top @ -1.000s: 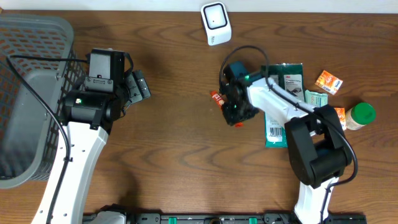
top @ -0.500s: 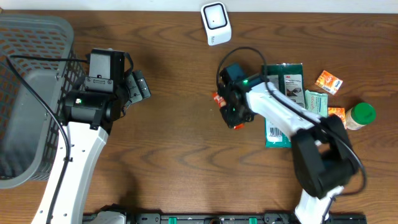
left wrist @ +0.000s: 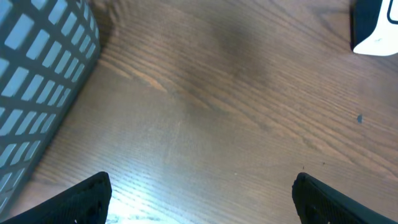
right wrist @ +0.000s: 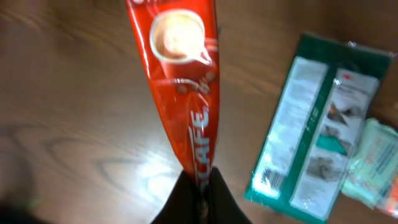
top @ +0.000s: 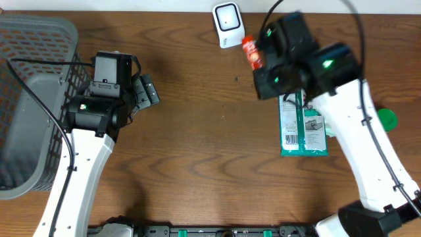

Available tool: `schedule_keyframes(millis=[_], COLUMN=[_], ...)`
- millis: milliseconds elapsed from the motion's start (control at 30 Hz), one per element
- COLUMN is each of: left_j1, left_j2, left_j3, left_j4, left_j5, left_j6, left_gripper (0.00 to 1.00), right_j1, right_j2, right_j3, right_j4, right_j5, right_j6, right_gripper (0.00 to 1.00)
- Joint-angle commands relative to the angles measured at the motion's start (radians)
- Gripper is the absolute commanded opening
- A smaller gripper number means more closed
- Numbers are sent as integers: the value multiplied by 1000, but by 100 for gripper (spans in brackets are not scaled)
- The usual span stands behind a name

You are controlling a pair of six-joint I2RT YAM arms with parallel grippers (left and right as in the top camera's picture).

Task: Scan the item barcode
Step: 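Raise the red stick and hold it against the white scanner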

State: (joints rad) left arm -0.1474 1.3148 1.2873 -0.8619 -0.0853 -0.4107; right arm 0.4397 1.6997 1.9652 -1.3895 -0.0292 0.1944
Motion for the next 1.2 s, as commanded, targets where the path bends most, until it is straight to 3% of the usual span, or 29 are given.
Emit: schedule_keyframes(millis=[0, 200, 300, 567, 1167], left_j1=[2, 2, 2, 2, 2], left_j2=[-2, -2, -2, -2, -2], left_j3=[13, 13, 13, 13, 13], left_j4=[0, 0, 0, 0, 0], left_j5=[-13, -13, -13, -13, -13], left_j6=[13, 13, 13, 13, 13], left_gripper=[93, 93, 93, 93, 93], right_j1=[-25, -42, -42, -42, -51], right_j2=[108, 352, 435, 568, 953], right_j3=[229, 665, 763, 768, 768], right_j4=[-106, -287, -290, -73, 380], right_j5=[13, 13, 14, 109, 108], right_j6=[42, 41, 40, 6, -100], right_gripper=[1, 1, 1, 1, 1])
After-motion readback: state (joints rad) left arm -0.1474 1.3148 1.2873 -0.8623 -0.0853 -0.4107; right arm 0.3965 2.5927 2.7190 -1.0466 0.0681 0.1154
